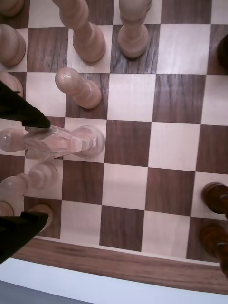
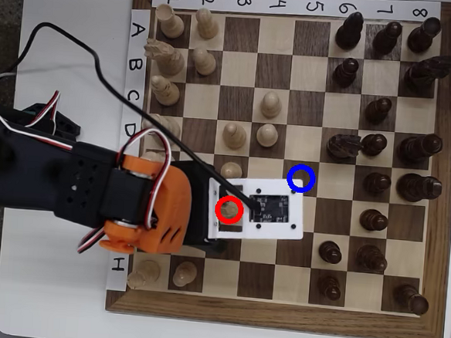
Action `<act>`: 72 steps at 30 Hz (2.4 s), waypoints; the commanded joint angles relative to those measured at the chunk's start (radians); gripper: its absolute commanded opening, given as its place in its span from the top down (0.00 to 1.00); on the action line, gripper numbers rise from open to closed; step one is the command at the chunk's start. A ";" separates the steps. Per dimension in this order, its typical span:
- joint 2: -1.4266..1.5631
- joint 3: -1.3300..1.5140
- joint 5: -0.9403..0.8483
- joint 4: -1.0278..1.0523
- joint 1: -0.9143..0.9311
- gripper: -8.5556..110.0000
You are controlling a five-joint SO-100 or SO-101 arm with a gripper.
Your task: Move the piece to destination
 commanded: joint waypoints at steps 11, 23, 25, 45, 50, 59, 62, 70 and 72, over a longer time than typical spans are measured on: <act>-0.003 0.023 0.017 0.005 -0.025 0.74; 0.000 0.066 0.040 -0.015 -0.051 0.76; -0.002 0.069 0.041 -0.025 -0.051 0.76; -0.051 0.104 0.046 -0.126 -0.044 0.79; -0.051 0.110 0.043 -0.129 -0.040 0.79; -0.058 0.120 0.035 -0.140 -0.023 0.82; -0.060 0.121 0.032 -0.143 -0.017 0.83; -0.061 0.123 0.034 -0.140 -0.012 0.86; -0.063 0.123 0.032 -0.140 -0.012 0.87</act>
